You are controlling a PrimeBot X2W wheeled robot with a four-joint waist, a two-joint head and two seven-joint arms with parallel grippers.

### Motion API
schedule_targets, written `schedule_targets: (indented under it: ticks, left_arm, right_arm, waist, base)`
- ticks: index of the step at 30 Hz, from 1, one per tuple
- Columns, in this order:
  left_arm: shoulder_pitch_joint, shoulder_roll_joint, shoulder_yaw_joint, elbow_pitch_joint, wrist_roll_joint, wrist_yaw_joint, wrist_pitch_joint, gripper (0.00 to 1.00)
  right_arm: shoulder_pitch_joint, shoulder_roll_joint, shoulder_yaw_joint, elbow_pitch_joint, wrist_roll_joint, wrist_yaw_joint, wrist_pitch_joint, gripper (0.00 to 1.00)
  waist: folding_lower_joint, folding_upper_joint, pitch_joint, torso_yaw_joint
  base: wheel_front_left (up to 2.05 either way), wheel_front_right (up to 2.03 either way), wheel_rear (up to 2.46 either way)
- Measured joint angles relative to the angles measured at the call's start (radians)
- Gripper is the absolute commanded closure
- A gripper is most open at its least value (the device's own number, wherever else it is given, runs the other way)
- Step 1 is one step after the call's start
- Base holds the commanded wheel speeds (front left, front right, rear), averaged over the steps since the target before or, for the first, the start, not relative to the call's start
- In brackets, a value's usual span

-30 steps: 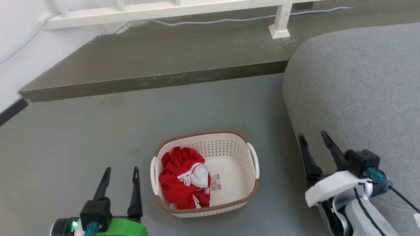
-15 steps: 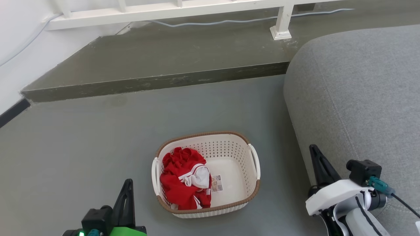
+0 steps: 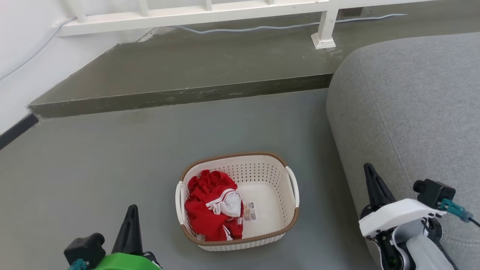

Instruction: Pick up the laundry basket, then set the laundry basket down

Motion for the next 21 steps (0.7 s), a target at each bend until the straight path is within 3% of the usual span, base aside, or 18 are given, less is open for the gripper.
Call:
schedule_targets:
  ticks: [21]
  left_arm:
    - [-0.027,0.013,0.058,0.026,-0.330,-0.047,0.071,1.00]
  right_arm:
    - [-0.001,0.001,-0.084,-0.007,0.287,0.030,0.081,1.00]
  waist:
    - [0.0000,0.0000,-0.016,0.014]
  base:
    - [0.00,0.00,0.00]
